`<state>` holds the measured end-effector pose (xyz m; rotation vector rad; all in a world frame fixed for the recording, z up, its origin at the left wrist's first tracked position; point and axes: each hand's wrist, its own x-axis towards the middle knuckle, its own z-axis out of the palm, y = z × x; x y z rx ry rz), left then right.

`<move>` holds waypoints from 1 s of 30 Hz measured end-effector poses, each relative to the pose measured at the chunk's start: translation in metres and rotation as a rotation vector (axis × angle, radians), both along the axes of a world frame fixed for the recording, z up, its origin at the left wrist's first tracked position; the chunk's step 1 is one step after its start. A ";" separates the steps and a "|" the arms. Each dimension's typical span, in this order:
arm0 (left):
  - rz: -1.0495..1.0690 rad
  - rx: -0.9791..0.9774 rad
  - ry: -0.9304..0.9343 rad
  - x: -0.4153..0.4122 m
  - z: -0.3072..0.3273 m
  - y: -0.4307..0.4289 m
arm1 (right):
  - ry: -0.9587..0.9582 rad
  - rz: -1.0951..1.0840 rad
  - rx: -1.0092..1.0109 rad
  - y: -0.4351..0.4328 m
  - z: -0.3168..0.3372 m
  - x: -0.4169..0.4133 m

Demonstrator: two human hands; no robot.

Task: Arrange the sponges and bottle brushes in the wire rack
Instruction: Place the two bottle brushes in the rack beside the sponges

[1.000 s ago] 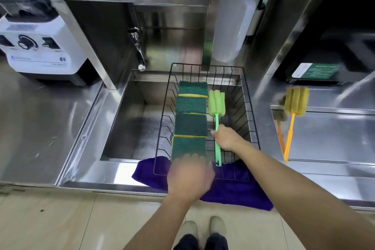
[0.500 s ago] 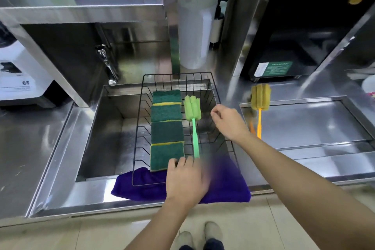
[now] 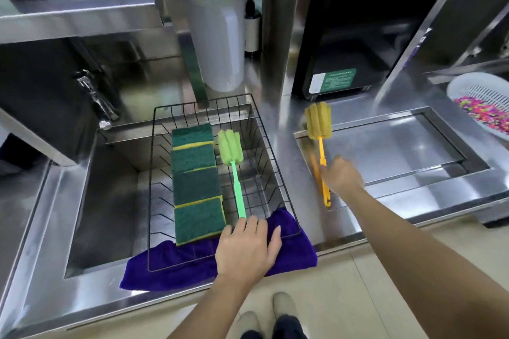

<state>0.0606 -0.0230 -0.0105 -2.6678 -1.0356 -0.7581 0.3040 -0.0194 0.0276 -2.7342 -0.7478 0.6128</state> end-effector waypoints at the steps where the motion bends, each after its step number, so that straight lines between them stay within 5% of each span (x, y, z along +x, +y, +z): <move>1: -0.001 0.001 -0.002 0.000 0.000 0.000 | 0.024 0.012 -0.008 -0.001 -0.003 0.000; 13: 0.016 -0.036 0.029 0.000 0.004 0.000 | 0.039 -0.047 0.199 0.011 0.015 -0.002; 20: 0.049 -0.093 0.008 -0.003 0.012 0.000 | 0.106 0.186 0.436 0.039 0.051 -0.037; 30: 0.214 -0.126 -0.016 -0.035 0.011 0.011 | 0.397 0.487 0.279 0.058 0.059 -0.105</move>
